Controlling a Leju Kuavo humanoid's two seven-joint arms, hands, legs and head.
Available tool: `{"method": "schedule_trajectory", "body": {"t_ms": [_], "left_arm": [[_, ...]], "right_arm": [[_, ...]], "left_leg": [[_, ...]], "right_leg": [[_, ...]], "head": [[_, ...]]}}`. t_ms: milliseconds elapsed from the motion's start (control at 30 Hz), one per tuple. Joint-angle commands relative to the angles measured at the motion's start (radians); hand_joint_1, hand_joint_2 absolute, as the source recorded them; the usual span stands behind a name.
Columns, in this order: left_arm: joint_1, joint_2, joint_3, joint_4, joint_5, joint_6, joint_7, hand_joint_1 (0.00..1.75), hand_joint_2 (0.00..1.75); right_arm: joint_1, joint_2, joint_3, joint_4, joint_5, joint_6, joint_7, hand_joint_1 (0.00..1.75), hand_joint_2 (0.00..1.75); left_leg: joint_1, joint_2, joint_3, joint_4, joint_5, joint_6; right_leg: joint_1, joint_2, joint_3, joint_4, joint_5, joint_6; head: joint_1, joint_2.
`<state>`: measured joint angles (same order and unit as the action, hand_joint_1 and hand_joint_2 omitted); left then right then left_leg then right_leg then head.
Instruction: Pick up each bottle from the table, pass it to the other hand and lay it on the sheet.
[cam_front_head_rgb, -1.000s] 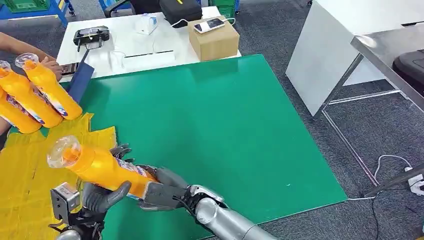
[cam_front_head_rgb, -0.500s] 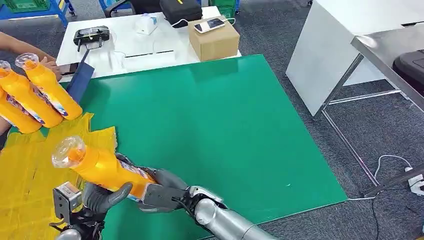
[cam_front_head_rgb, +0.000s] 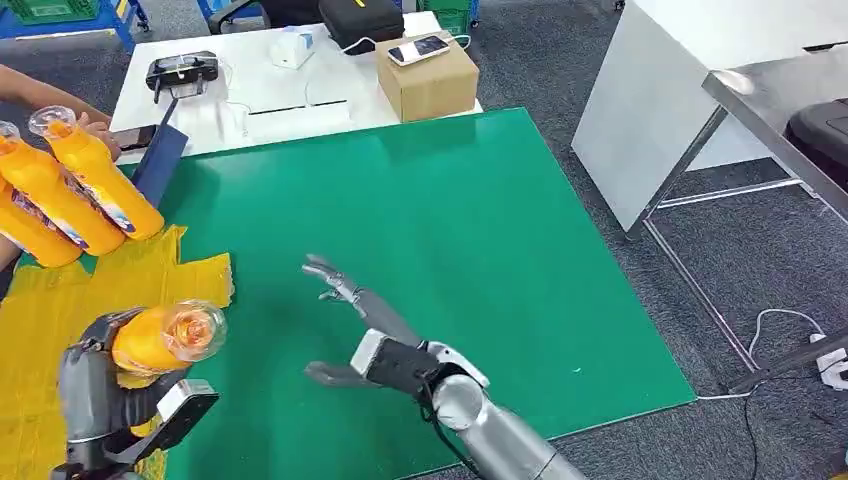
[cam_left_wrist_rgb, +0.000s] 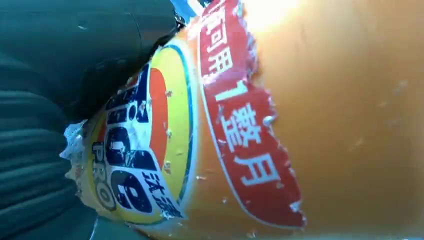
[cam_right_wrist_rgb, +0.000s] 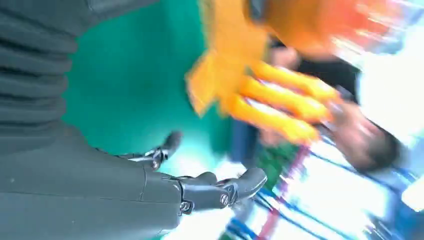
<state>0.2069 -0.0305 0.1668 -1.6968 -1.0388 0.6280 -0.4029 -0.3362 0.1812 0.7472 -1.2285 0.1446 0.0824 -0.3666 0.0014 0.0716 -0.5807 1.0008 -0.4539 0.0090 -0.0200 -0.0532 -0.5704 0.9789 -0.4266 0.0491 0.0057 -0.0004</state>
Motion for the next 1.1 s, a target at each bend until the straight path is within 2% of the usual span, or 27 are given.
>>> {"method": "schedule_trajectory", "body": {"t_ms": [33, 100, 167, 267, 300, 400, 433, 500, 567, 600, 633, 700, 800, 867, 933, 967, 1000, 1100], "left_arm": [[0.008, -0.053, 0.261, 0.151, -0.269, 0.030, 0.042, 1.75, 1.75], [-0.006, -0.027, 0.296, 0.230, -0.472, -0.030, 0.147, 1.75, 1.75], [-0.020, -0.002, 0.292, 0.300, -0.511, -0.032, 0.164, 1.75, 1.75], [-0.022, 0.001, 0.292, 0.308, -0.511, -0.031, 0.164, 1.75, 1.75], [-0.024, 0.000, 0.291, 0.309, -0.512, -0.029, 0.165, 1.75, 1.75], [0.003, 0.135, 0.140, 0.389, -0.532, -0.191, 0.304, 1.75, 1.75], [0.007, 0.170, 0.095, 0.421, -0.532, -0.189, 0.337, 1.75, 1.75], [0.001, 0.207, 0.031, 0.485, -0.532, -0.206, 0.374, 1.75, 1.75], [-0.006, 0.217, 0.005, 0.520, -0.532, -0.221, 0.378, 1.75, 1.75], [-0.005, 0.261, -0.054, 0.528, -0.532, -0.211, 0.454, 1.54, 1.75], [-0.018, 0.249, -0.053, 0.538, -0.532, -0.211, 0.485, 0.00, 0.00], [-0.037, 0.250, -0.076, 0.547, -0.532, -0.223, 0.497, 0.00, 0.00], [-0.032, 0.237, -0.060, 0.516, -0.532, -0.206, 0.460, 0.00, 0.00], [-0.023, 0.254, -0.101, 0.481, -0.532, -0.201, 0.501, 0.00, 0.00], [-0.023, 0.334, -0.241, 0.443, -0.532, -0.154, 0.683, 0.00, 0.00], [-0.031, 0.364, -0.295, 0.431, -0.532, -0.135, 0.746, 0.00, 0.00], [-0.040, 0.422, -0.385, 0.405, -0.532, -0.090, 0.855, 0.00, 0.00], [-0.040, 0.422, -0.385, 0.405, -0.532, -0.090, 0.855, 0.00, 0.00]], "right_arm": [[0.068, -0.091, -0.111, -0.243, -0.054, 0.001, -0.056, 0.00, 0.00], [0.071, -0.083, -0.125, -0.263, -0.070, 0.010, -0.065, 0.00, 0.00], [0.065, -0.078, -0.125, -0.266, -0.074, 0.016, -0.065, 0.00, 0.00], [0.063, -0.078, -0.125, -0.265, -0.074, 0.016, -0.065, 0.00, 0.00], [0.062, -0.076, -0.124, -0.262, -0.074, 0.016, -0.065, 0.00, 0.00], [0.052, -0.075, -0.120, -0.251, -0.075, 0.024, -0.065, 0.00, 0.00], [0.047, -0.074, -0.118, -0.247, -0.075, 0.026, -0.065, 0.00, 0.00], [0.039, -0.073, -0.117, -0.240, -0.077, 0.030, -0.063, 0.00, 0.00], [0.035, -0.073, -0.118, -0.237, -0.079, 0.033, -0.062, 0.00, 0.00], [0.035, -0.073, -0.118, -0.237, -0.079, 0.034, -0.061, 0.00, 0.00], [0.039, -0.073, -0.118, -0.238, -0.079, 0.035, -0.061, 0.00, 0.00], [0.044, -0.074, -0.118, -0.239, -0.080, 0.035, -0.062, 0.00, 0.00], [0.051, -0.077, -0.121, -0.237, -0.079, 0.035, -0.061, 0.00, 0.00], [0.057, -0.081, -0.125, -0.238, -0.079, 0.036, -0.061, 0.00, 0.00], [0.068, -0.081, -0.127, -0.238, -0.074, 0.034, -0.060, 0.00, 0.00], [0.072, -0.081, -0.126, -0.237, -0.073, 0.034, -0.059, 0.00, 0.00], [0.075, -0.082, -0.121, -0.232, -0.071, 0.033, -0.059, 0.00, 0.00], [0.075, -0.082, -0.121, -0.232, -0.071, 0.033, -0.059, 0.00, 0.00]], "left_leg": [[0.002, -0.008, 0.003, 0.000, 0.000, 0.000], [0.001, -0.006, 0.002, -0.001, 0.000, -0.001], [-0.001, -0.004, 0.001, -0.002, 0.000, 0.000], [0.000, -0.003, 0.001, -0.001, 0.000, -0.001], [0.002, -0.008, 0.003, -0.001, 0.000, -0.002], [0.001, -0.008, 0.002, -0.001, 0.000, -0.001], [0.001, -0.008, 0.002, -0.002, 0.001, -0.001], [0.000, -0.003, 0.001, -0.002, 0.001, -0.001], [-0.001, -0.006, 0.003, -0.003, 0.001, -0.001], [0.000, -0.007, 0.004, -0.003, 0.001, -0.001], [0.001, -0.010, 0.005, -0.003, 0.001, -0.002], [-0.001, -0.005, 0.002, -0.002, 0.002, -0.001], [0.000, -0.007, 0.004, -0.002, 0.002, -0.002], [0.001, -0.008, 0.003, -0.002, 0.003, -0.003], [0.000, -0.008, 0.003, -0.002, 0.003, -0.003], [0.001, -0.013, 0.002, -0.001, 0.004, -0.003], [0.001, -0.012, 0.002, -0.001, 0.005, -0.003], [0.001, -0.012, 0.002, -0.001, 0.005, -0.002]], "right_leg": [[0.001, 0.002, 0.004, -0.002, 0.000, -0.003], [0.000, 0.003, 0.003, -0.002, 0.000, -0.002], [-0.001, 0.002, 0.001, -0.001, 0.000, -0.002], [0.000, 0.002, 0.001, -0.001, 0.000, -0.002], [0.001, 0.005, 0.003, -0.001, 0.000, -0.004], [0.000, 0.001, 0.002, -0.001, -0.001, -0.003], [0.001, 0.002, 0.003, -0.002, -0.001, -0.003], [0.000, 0.001, 0.001, -0.001, 0.000, -0.001], [-0.001, 0.002, 0.002, -0.001, 0.000, -0.002], [-0.001, 0.003, 0.004, -0.001, 0.000, -0.003], [0.000, 0.004, 0.005, -0.001, 0.000, -0.005], [-0.001, 0.000, 0.002, 0.000, 0.000, -0.002], [-0.001, 0.003, 0.003, 0.000, 0.001, -0.003], [0.000, 0.004, 0.003, -0.001, 0.001, -0.003], [-0.001, 0.001, 0.003, 0.000, 0.000, -0.002], [0.001, 0.001, 0.004, 0.000, 0.000, -0.003], [0.000, -0.002, 0.003, 0.000, 0.000, -0.003], [0.000, -0.003, 0.003, 0.000, 0.000, -0.003]], "head": [[0.000, 0.000], [0.000, 0.000], [0.000, 0.000], [0.000, 0.000], [0.000, 0.000], [0.000, 0.000], [0.000, 0.000], [0.000, 0.000], [0.000, 0.000], [-0.001, 0.000], [0.000, 0.000], [-0.001, 0.000], [-0.002, 0.000], [-0.001, 0.000], [-0.001, 0.000], [0.000, 0.000], [-0.001, 0.000], [0.000, 0.000]]}}
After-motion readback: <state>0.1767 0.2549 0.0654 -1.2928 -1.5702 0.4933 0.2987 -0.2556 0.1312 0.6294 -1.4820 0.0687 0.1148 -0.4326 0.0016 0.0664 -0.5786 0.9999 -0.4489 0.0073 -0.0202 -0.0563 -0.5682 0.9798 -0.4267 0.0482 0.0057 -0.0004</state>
